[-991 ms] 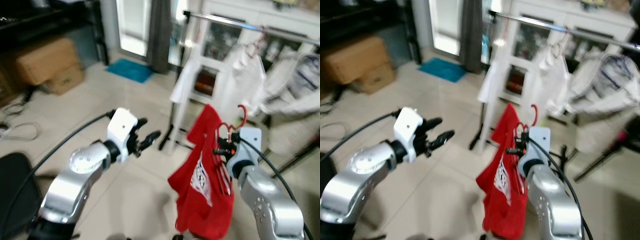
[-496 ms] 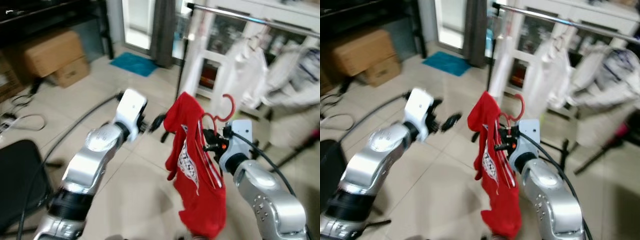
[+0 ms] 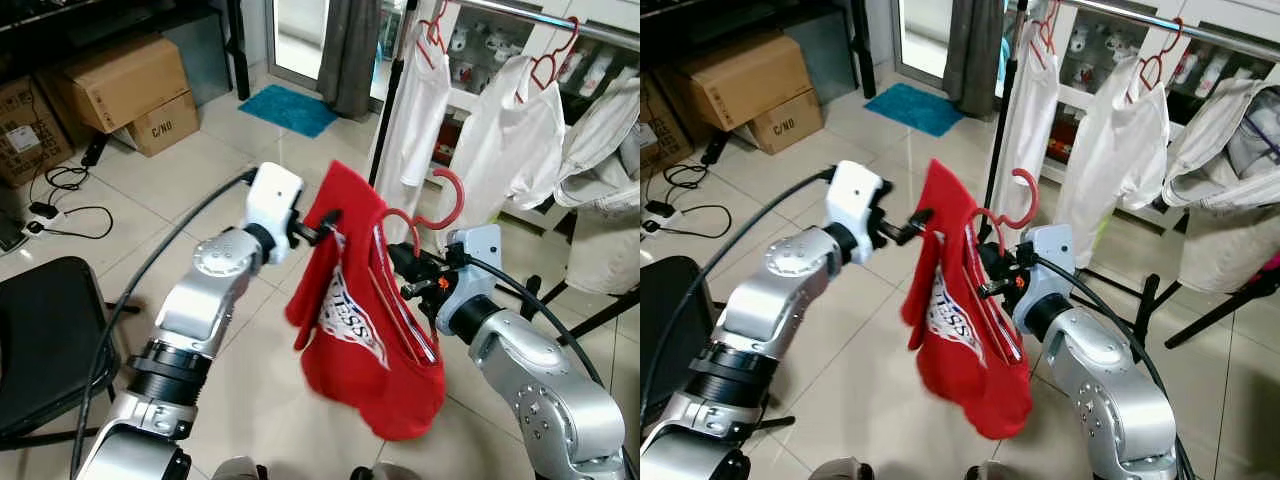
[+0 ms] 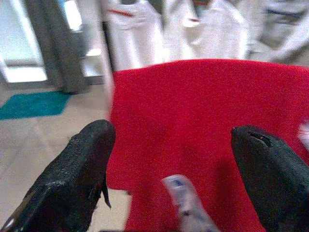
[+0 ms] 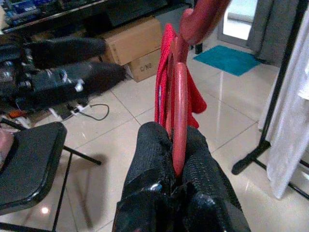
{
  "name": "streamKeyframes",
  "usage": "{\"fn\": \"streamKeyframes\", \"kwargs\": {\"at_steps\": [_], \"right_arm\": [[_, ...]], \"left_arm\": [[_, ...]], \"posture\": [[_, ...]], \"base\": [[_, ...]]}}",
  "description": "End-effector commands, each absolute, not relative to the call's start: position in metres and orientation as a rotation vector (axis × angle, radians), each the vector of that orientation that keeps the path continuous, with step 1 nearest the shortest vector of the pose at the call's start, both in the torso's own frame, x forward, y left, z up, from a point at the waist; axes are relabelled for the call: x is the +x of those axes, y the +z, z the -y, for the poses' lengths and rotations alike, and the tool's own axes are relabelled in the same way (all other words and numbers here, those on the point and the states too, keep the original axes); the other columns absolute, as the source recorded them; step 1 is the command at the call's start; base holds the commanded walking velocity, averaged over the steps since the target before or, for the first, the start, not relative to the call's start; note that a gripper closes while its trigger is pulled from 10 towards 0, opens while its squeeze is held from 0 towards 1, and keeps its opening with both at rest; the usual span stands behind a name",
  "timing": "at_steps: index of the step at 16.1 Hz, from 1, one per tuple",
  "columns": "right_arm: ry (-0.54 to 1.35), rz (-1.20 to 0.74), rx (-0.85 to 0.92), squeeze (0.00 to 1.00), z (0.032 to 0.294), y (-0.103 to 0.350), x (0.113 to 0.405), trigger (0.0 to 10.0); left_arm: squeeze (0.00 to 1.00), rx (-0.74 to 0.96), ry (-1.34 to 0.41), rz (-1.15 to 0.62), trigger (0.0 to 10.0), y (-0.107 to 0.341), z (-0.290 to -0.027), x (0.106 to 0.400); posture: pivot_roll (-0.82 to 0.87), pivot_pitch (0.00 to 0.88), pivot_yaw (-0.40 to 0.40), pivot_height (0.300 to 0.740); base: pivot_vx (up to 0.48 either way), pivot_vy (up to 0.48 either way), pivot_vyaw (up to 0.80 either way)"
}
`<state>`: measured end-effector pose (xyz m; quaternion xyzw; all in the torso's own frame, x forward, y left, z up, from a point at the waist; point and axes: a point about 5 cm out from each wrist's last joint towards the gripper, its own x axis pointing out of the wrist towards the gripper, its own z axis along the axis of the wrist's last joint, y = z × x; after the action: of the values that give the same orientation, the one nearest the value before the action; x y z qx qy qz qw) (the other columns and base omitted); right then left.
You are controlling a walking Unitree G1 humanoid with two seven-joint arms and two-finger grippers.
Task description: Hang hanger
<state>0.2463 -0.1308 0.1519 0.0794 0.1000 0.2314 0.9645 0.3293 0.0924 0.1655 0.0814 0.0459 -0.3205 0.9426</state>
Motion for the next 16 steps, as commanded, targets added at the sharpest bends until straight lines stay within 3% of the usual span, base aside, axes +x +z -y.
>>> {"fn": "streamKeyframes", "kwargs": {"at_steps": [1,3,8,13,14,15,16], "right_arm": [[0.487,-0.130,0.158,0.00,0.131,0.166,0.248,0.0],[0.487,-0.130,0.160,0.00,0.131,0.167,0.248,0.0],[0.490,-0.132,0.155,0.00,0.131,0.167,0.250,0.0],[0.522,-0.103,0.163,0.00,0.127,0.174,0.251,0.0],[0.529,-0.098,0.166,0.00,0.126,0.175,0.251,0.0],[0.536,-0.093,0.169,0.00,0.126,0.175,0.250,0.0],[0.540,-0.091,0.170,0.00,0.125,0.176,0.250,0.0]], "left_arm": [[0.00,0.182,-0.744,-0.069,10.0,0.171,-0.079,0.325],[0.00,0.211,-0.825,-0.065,10.0,0.172,-0.072,0.315],[0.00,0.231,-0.805,-0.092,10.0,0.167,-0.073,0.307],[0.00,0.213,-0.714,-0.096,10.0,0.161,-0.075,0.321],[0.00,0.212,-0.714,-0.095,9.2,0.161,-0.074,0.322],[0.00,0.206,-0.714,-0.091,6.8,0.161,-0.074,0.323],[0.00,0.204,-0.715,-0.088,3.5,0.161,-0.074,0.324]], "posture": [[-0.04,0.035,-0.040,0.740],[-0.04,0.036,-0.038,0.740],[-0.04,0.032,-0.043,0.740],[-0.04,0.019,-0.044,0.740],[-0.05,0.016,-0.043,0.740],[-0.05,0.015,-0.043,0.740],[-0.05,0.012,-0.042,0.740]], "base": [[0.000,0.000,0.00],[0.000,0.000,0.00],[0.000,0.000,0.00],[0.000,0.000,0.00],[0.000,0.000,0.00],[0.000,0.000,0.00],[0.000,0.000,0.00]]}}
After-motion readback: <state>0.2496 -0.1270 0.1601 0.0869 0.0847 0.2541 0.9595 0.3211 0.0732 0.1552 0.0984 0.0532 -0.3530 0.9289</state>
